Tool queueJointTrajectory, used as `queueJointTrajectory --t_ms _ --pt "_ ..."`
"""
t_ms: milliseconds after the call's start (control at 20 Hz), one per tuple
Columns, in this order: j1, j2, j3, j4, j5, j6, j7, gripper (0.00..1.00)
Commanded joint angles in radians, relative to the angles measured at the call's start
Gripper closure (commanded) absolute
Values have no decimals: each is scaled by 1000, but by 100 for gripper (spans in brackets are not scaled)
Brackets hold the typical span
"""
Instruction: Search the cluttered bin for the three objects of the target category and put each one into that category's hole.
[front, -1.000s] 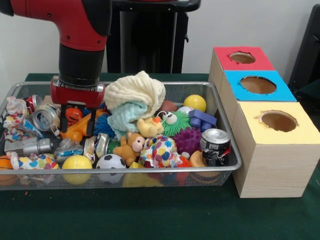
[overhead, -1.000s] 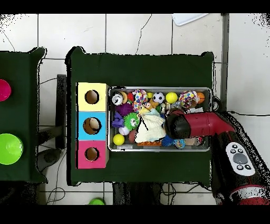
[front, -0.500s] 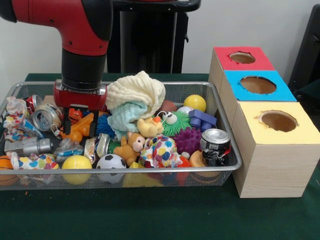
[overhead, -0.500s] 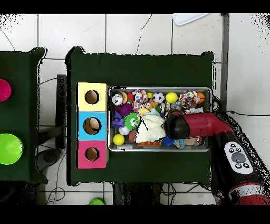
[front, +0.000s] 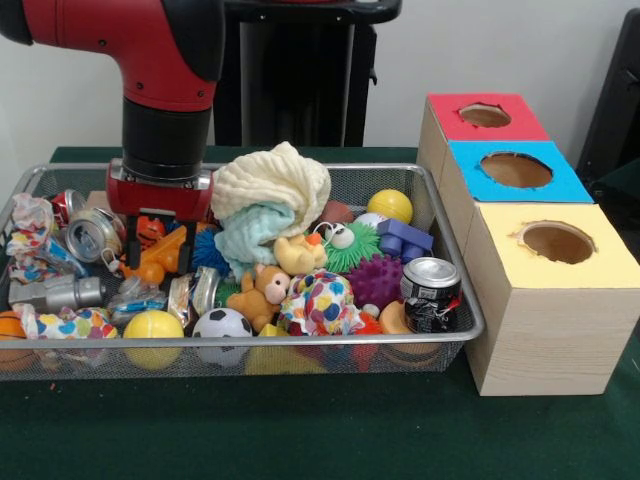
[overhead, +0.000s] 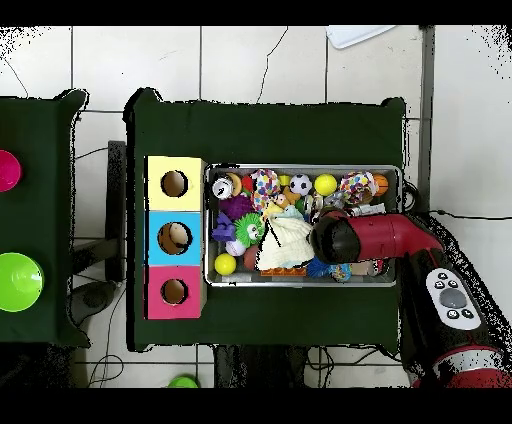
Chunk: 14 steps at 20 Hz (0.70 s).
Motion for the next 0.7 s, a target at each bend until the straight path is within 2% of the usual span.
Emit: queueJointTrajectory --t_ms 50,400,700 --pt "-16 29 84 -10 -45 53 -174 0" --pt "-11 25 89 -23 -39 70 -182 0" --pt "-13 30 84 -20 -53 40 -171 0"
